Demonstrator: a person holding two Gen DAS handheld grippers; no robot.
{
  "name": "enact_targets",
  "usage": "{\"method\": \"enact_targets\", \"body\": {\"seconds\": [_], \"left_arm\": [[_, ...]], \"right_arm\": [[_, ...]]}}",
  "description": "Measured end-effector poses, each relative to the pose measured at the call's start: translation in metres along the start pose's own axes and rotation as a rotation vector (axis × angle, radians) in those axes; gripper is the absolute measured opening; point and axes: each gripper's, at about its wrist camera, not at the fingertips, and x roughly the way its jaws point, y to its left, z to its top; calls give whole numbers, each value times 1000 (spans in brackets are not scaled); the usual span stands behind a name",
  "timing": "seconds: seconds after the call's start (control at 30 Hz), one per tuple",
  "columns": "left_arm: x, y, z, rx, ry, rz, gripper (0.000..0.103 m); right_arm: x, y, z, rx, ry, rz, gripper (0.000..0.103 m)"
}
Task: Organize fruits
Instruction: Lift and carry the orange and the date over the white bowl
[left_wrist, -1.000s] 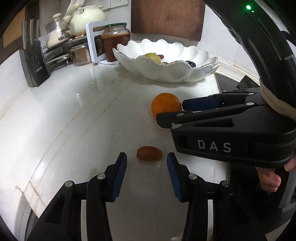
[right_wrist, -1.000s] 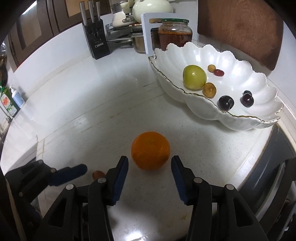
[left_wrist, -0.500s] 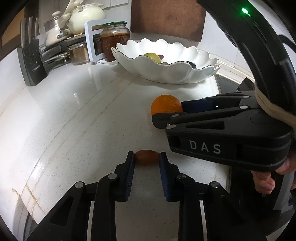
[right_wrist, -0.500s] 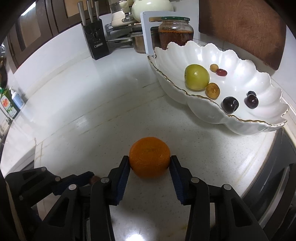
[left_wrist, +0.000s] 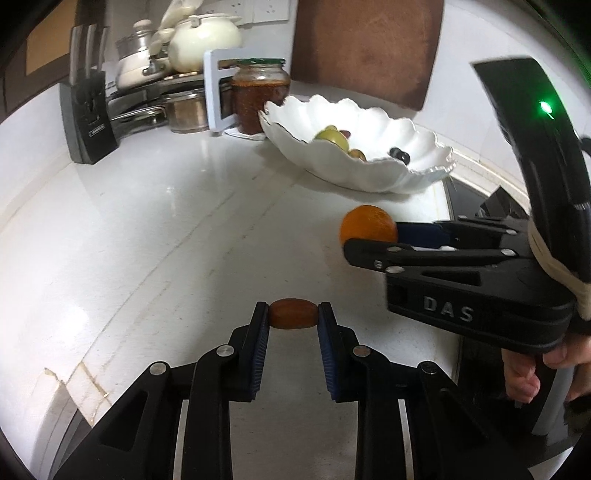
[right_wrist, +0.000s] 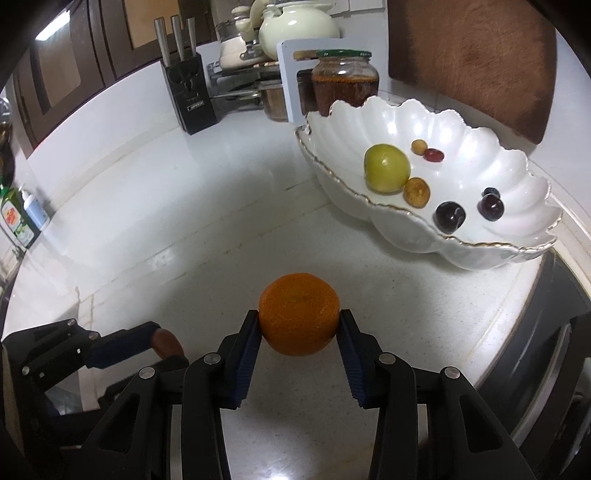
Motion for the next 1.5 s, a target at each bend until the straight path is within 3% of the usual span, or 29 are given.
{"method": "enact_targets", "body": {"seconds": [0.33, 0.73, 1.17, 1.5], "left_arm": [[-22, 10, 17, -1, -70, -4, 27], [-44, 15, 48, 56, -167, -61, 27], [-54, 13, 94, 155, -252, -162, 27], [-54, 20, 132, 216, -313, -193, 27]], "right_arm": [[-26, 5, 6, 47, -61, -39, 43], [-58, 6, 11, 129, -126, -113, 43], [-91, -5, 28, 254, -229, -239, 43], [-104, -7, 52, 301, -287, -350, 43]]}}
